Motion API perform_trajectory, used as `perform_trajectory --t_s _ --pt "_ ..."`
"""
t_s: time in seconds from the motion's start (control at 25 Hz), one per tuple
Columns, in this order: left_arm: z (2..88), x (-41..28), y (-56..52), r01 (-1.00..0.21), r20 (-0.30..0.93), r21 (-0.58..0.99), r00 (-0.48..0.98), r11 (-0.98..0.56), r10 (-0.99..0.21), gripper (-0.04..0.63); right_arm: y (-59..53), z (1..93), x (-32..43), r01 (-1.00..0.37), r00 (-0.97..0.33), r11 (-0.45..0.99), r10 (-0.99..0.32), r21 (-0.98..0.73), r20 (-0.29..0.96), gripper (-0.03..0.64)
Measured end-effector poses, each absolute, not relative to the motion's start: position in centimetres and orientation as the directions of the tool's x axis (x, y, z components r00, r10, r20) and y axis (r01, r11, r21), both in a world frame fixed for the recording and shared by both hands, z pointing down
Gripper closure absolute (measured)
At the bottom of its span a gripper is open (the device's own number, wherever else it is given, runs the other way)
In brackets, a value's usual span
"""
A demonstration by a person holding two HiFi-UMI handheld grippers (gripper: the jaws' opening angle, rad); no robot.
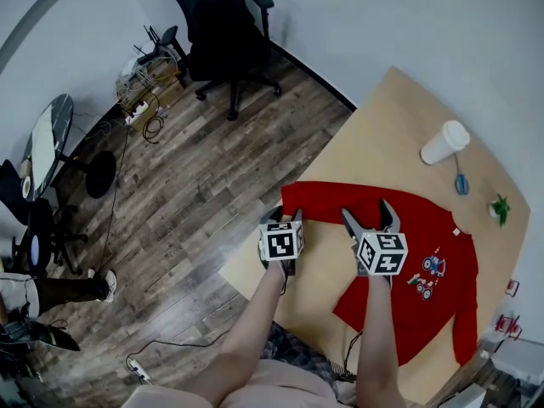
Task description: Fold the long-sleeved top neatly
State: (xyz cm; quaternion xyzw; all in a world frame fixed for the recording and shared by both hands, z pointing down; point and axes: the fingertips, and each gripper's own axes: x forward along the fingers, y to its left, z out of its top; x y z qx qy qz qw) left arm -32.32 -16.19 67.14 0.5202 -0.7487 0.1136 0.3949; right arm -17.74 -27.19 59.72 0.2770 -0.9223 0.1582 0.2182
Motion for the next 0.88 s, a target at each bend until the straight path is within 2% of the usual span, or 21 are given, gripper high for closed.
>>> perform_trajectory --t_s 0.16,0.28,0.4,0.68,0.88 --pt "67.2 -32.6 -16.1 -0.862 0.714 0.26 -0.132 0.435 -0.688 0.428 -27.0 59.7 -17.4 -0.587 -0.747 0.791 -0.447 -0.171 0.492 0.173" --pt "67.1 -32.1 -16.3 -0.867 0.716 0.273 -0.106 0.417 -0.69 0.486 -26.9 59.8 -16.9 -0.592 -0.743 0.787 -0.451 -0.171 0.495 0.173" --pt "67.0 -31.7 -16.4 -0.868 0.708 0.275 -0.107 0.413 -0.698 0.517 -26.9 59.7 -16.3 -0.6 -0.738 0.782 -0.46 -0.169 0.494 0.173" --pt "64.8 -31.8 -16.6 -0.864 0.657 0.303 -0.116 0.401 -0.745 0.531 -27.3 58.4 -13.8 -0.649 -0.711 0.743 -0.514 -0.166 0.479 0.177" --pt "61.5 -31.1 -18.1 -0.901 0.605 0.273 -0.112 0.337 -0.789 0.532 -27.7 57.2 -11.2 -0.701 -0.674 0.695 -0.573 -0.159 0.466 0.178"
